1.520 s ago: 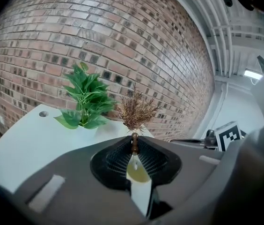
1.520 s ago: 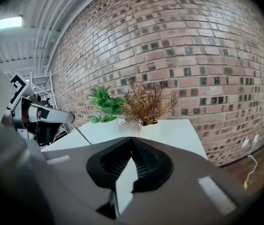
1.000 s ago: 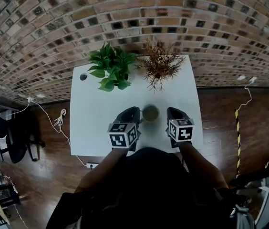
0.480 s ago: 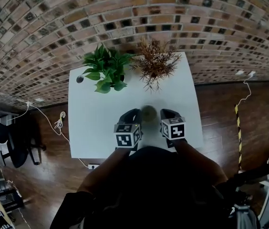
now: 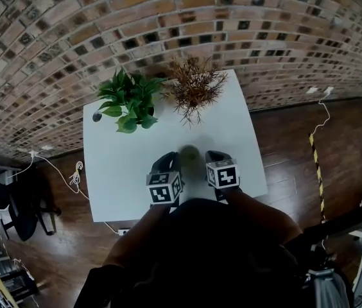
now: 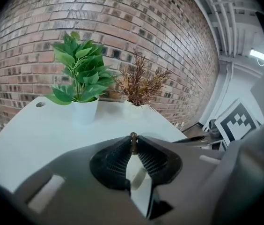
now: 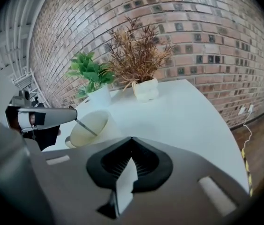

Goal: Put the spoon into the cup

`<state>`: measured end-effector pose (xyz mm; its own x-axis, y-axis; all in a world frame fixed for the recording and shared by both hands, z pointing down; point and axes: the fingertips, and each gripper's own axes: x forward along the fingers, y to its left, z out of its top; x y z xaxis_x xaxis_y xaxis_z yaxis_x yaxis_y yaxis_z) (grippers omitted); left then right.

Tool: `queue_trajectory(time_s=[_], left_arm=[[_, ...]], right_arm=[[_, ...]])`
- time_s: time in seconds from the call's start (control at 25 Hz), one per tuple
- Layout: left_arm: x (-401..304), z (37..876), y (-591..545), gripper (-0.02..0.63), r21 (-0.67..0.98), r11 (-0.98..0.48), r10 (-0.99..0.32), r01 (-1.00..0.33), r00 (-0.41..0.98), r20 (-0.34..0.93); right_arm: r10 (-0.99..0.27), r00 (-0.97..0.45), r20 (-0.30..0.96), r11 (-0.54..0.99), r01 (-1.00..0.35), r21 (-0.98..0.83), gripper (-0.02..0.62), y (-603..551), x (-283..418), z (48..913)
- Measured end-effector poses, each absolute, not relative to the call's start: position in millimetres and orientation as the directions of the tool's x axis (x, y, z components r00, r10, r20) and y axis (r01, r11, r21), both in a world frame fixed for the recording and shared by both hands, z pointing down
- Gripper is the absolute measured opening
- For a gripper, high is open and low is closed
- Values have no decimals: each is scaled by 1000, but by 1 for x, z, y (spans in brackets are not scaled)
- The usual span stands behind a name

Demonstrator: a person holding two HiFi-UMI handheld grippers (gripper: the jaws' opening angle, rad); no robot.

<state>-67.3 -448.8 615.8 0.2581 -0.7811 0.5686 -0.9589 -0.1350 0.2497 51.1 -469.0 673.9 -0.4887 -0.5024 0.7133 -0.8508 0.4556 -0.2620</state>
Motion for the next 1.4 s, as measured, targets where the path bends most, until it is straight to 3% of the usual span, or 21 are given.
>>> queue_trajectory(time_s=[0.36, 0.72, 1.04, 1.4], left_arm=[[-71, 611, -446, 52, 187, -147, -795, -971, 228, 562], [-69, 597, -437, 156, 171, -151, -815, -974, 220, 535], [-67, 535, -417, 170, 131, -116, -900, -985, 160, 405], [-49, 486, -376, 139, 104, -108, -937, -989, 136, 321]], right_arm=[[-509, -530, 678, 473, -831, -294, 6, -472, 47, 661], [-525, -557, 644, 518, -809, -278, 6, -462, 49, 641], [-554, -585, 592, 572, -784, -239, 61, -458, 63, 604], [-603, -663, 444, 607, -742, -284, 61, -455, 86, 541]])
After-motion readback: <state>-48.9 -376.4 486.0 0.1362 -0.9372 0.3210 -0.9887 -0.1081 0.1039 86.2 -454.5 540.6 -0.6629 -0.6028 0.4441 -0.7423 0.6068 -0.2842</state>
